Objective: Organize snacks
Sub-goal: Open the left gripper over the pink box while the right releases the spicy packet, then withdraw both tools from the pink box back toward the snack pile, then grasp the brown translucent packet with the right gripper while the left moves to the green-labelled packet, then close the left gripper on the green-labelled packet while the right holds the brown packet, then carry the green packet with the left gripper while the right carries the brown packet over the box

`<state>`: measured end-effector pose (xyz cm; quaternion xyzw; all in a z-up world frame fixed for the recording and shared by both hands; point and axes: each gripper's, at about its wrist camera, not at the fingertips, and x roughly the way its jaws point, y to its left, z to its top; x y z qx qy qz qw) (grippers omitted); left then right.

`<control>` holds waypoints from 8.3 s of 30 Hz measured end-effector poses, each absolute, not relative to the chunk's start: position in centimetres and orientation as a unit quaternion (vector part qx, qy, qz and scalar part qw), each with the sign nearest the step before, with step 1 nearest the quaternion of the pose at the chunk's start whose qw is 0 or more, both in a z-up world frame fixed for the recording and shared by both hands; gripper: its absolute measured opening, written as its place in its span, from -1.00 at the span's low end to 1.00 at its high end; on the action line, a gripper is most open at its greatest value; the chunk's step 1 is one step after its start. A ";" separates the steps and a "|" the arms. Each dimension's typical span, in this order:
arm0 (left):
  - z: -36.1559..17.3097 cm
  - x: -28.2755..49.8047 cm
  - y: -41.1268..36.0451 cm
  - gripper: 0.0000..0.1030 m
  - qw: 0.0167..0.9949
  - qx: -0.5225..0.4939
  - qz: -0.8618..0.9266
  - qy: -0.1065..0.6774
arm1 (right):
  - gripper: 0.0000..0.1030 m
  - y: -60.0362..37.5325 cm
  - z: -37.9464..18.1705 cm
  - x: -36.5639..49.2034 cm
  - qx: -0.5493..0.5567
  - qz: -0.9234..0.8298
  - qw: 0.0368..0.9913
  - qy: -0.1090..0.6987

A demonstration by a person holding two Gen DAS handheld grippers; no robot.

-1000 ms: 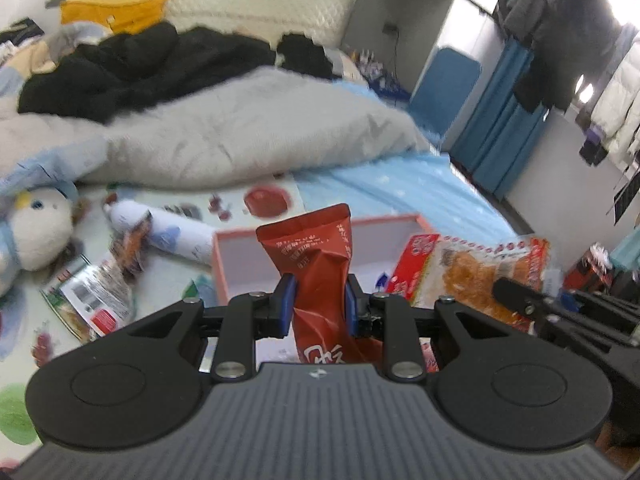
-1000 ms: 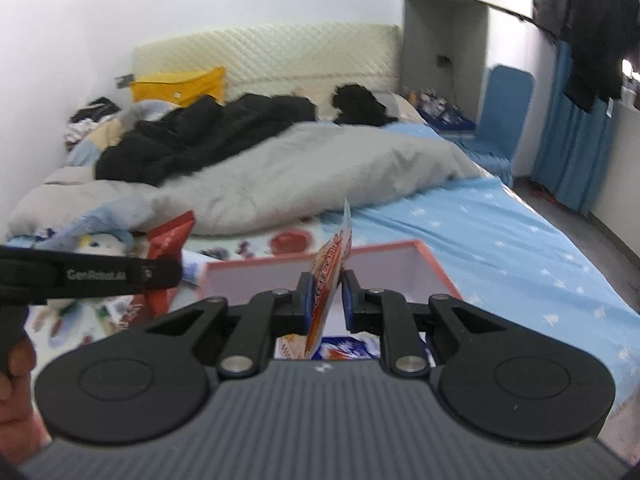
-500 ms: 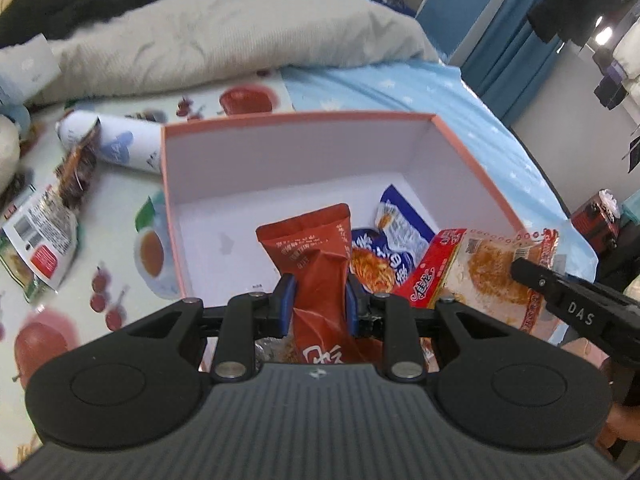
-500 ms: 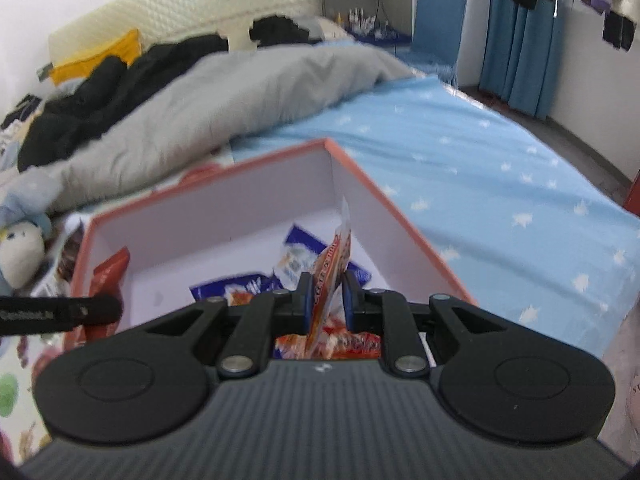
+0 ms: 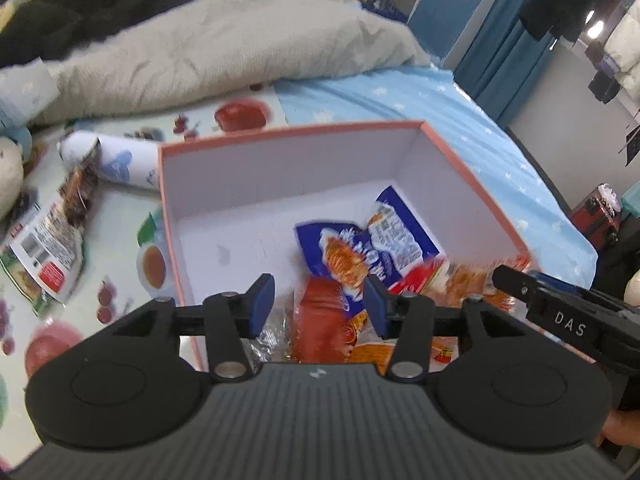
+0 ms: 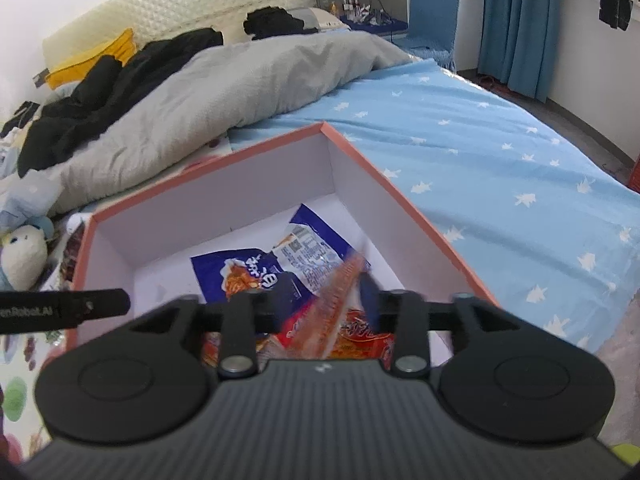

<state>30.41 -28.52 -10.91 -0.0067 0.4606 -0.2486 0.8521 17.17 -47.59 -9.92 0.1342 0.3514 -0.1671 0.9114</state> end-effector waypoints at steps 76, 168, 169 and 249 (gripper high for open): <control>-11.1 16.1 3.2 0.07 0.926 -0.060 -0.111 0.357 | -0.10 -18.8 -10.7 10.9 0.080 0.082 0.940 0.323; -26.9 44.1 0.3 0.04 0.872 -0.150 -0.139 0.445 | -0.35 -17.4 -23.0 35.8 0.028 0.062 0.916 0.396; -26.9 44.0 0.1 0.03 0.874 -0.140 -0.139 0.444 | -0.35 -17.2 -23.0 35.7 0.024 0.061 0.917 0.395; -3.9 20.1 -4.3 -0.35 0.922 -0.065 -0.178 0.337 | -0.35 -23.7 -3.2 14.6 0.020 0.026 0.941 0.338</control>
